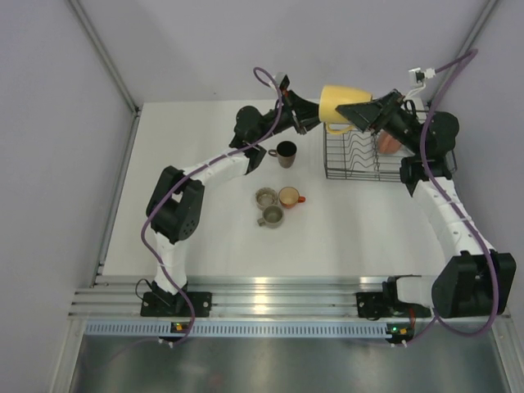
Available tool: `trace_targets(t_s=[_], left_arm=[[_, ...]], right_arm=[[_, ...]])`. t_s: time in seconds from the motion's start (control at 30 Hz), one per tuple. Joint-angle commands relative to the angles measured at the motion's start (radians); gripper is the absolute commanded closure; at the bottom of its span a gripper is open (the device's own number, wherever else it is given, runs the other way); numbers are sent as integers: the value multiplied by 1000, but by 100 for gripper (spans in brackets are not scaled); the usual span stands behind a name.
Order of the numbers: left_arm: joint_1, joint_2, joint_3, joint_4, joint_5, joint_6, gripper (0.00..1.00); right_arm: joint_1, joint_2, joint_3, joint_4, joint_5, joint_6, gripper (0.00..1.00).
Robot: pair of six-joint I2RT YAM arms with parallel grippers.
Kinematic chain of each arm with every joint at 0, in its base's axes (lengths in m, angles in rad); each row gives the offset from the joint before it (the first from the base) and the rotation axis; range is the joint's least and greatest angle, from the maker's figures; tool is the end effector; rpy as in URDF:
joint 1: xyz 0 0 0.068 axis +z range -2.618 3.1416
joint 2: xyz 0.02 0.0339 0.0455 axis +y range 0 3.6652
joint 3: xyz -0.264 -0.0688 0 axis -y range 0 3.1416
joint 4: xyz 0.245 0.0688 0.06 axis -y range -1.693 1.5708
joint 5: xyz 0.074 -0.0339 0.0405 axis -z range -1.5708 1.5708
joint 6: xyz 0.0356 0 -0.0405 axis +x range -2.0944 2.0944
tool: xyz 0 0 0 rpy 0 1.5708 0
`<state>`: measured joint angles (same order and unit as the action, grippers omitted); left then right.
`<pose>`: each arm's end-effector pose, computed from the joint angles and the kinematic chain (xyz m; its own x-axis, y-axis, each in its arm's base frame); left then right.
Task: Load the cups into the dish rack
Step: Pass the cup from the left arm to the right
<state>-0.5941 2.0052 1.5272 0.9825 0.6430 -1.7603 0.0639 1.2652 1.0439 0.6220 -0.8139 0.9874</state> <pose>0.3742 -0.2785 0.3431 -0.9426 -0.3118 -0.1197 0.2271 -0.3353 -0.9143 0.2812 0.0439 0.4084 -0.3797 0.5500 -0.7439 -0.7170 0.3332 0.6123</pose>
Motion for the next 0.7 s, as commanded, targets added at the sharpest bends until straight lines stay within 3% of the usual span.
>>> trace_targets(t_s=[0.0, 0.27, 0.37, 0.43, 0.47, 0.53, 0.57, 0.67], left_arm=[[-10, -94, 13, 186, 12, -25, 100], [-12, -103, 4, 188, 7, -22, 100], [-12, -105, 2, 186, 9, -21, 100], [-16, -106, 2, 186, 9, -19, 100], [-18, -105, 10, 185, 12, -16, 100], [-21, -102, 19, 177, 12, -11, 100], [-22, -94, 31, 176, 14, -11, 100], [-26, -80, 50, 173, 15, -13, 100]], right_arm=[[-29, -35, 48, -2, 42, -18, 12], [-32, -33, 51, 19, 42, -3, 15], [-32, -30, 47, 33, 45, 5, 47], [-32, -21, 54, 39, 26, 13, 58], [-32, -18, 56, 44, 18, 16, 74], [-32, -17, 50, 59, 9, 26, 86], [-32, -15, 47, 58, 9, 27, 97], [-32, -20, 33, 50, 10, 26, 100]])
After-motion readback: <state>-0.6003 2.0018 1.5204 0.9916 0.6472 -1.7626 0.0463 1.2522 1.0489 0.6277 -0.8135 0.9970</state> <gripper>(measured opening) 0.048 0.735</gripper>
